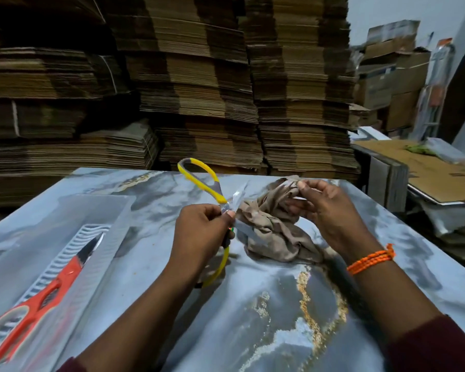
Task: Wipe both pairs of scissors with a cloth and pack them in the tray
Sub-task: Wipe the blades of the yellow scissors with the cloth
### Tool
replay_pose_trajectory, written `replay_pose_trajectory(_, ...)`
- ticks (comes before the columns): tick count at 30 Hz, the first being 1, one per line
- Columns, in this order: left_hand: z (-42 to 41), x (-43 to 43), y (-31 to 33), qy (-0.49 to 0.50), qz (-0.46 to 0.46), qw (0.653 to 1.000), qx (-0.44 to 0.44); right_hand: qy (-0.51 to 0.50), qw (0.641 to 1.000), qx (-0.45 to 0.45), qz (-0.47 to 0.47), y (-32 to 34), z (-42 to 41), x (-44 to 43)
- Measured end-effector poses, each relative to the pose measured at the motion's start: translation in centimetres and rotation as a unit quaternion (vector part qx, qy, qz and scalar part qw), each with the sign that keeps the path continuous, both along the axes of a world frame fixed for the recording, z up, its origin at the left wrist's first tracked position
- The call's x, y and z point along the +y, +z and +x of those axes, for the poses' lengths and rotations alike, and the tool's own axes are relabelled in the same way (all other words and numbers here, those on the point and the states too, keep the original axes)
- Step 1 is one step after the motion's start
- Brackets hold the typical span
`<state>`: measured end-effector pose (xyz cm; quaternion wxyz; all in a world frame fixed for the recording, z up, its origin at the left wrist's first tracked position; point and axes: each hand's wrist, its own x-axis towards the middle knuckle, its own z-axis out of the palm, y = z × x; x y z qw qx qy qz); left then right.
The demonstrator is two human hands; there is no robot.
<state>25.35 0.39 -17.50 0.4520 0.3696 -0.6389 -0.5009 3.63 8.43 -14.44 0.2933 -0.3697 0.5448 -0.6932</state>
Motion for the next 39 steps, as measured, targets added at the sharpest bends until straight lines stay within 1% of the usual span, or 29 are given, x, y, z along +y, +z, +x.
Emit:
replay_pose_trajectory(2, -0.3, 0.2, 0.1, -0.007, -0.014, 1.0, -0.012, -0.028, 0.999, 0.012, -0.018, 0.3, 0.8, -0.1)
replay_pose_trajectory(5, -0.5, 0.5, 0.1, -0.018, -0.025, 0.999, -0.016, -0.055, 0.991, 0.119, -0.018, 0.1, 1.7, 0.0)
replay_pose_trajectory(7, -0.2, 0.3, 0.3, -0.012, -0.025, 1.0, -0.011, -0.054, 0.98, 0.188, -0.027, 0.3, 2.2, 0.2)
replay_pose_trajectory(10, 0.2, 0.0, 0.9, 0.007, -0.016, 1.0, 0.005, -0.033, 0.969, 0.237, -0.063, 0.7, 3.2, 0.5)
replay_pose_trajectory(12, 0.5, 0.1, 1.4, 0.014, -0.013, 1.0, 0.008, -0.02, 0.946, 0.322, -0.039, 0.3, 3.9, 0.4)
replay_pose_trajectory(14, 0.8, -0.1, 1.5, 0.02, -0.02, 1.0, -0.001, -0.015, 0.911, 0.413, 0.014, -0.8, 4.2, -0.2)
replay_pose_trajectory(15, 0.9, -0.2, 1.5, 0.026, -0.024, 0.999, -0.009, -0.013, 0.903, 0.427, 0.039, -1.2, 4.1, -0.5)
replay_pose_trajectory(18, 1.2, -0.8, 1.4, 0.038, -0.027, 0.998, -0.029, 0.012, 0.907, 0.407, 0.113, -1.3, 4.0, -0.8)
replay_pose_trajectory(20, 1.3, -0.9, 1.5, 0.038, -0.024, 0.998, -0.033, 0.024, 0.911, 0.386, 0.143, -1.0, 4.1, -0.6)
replay_pose_trajectory(22, 1.3, -0.8, 1.5, 0.036, -0.023, 0.998, -0.041, -0.015, 0.911, 0.389, 0.138, -1.0, 3.9, -0.5)
replay_pose_trajectory(24, 1.3, -0.8, 1.5, 0.034, -0.021, 0.998, -0.046, -0.055, 0.915, 0.372, 0.145, -0.9, 3.5, -0.3)
replay_pose_trajectory(26, 1.2, -0.8, 1.4, 0.033, -0.02, 0.998, -0.052, -0.041, 0.924, 0.329, 0.188, -0.6, 3.1, -0.1)
replay_pose_trajectory(27, 1.1, -0.8, 1.4, 0.032, -0.02, 0.998, -0.055, -0.031, 0.921, 0.324, 0.212, -0.4, 2.9, 0.1)
replay_pose_trajectory(28, 1.1, -0.9, 1.4, 0.031, -0.019, 0.998, -0.057, -0.024, 0.911, 0.34, 0.234, -0.1, 2.7, 0.3)
replay_pose_trajectory(30, 1.0, -0.9, 1.4, 0.029, -0.023, 0.997, -0.063, -0.036, 0.868, 0.418, 0.265, 0.3, 2.5, 0.5)
replay_pose_trajectory(32, 0.9, -0.7, 1.4, 0.025, -0.033, 0.997, -0.07, -0.07, 0.832, 0.497, 0.236, 0.5, 2.8, 0.8)
replay_pose_trajectory(34, 0.9, -0.4, 1.4, 0.023, -0.045, 0.996, -0.077, -0.1, 0.816, 0.542, 0.173, 0.7, 2.9, 0.9)
replay_pose_trajectory(35, 0.8, -0.3, 1.5, 0.023, -0.054, 0.995, -0.083, -0.103, 0.819, 0.546, 0.144, 0.8, 3.2, 1.0)
replay_pose_trajectory(38, 0.7, 0.0, 1.4, 0.035, -0.096, 0.989, -0.111, -0.074, 0.859, 0.505, 0.033, 0.6, 5.0, 1.0)
replay_pose_trajectory(39, 0.6, 0.1, 1.4, 0.041, -0.119, 0.984, -0.124, -0.071, 0.866, 0.494, -0.006, 0.3, 5.8, 0.8)
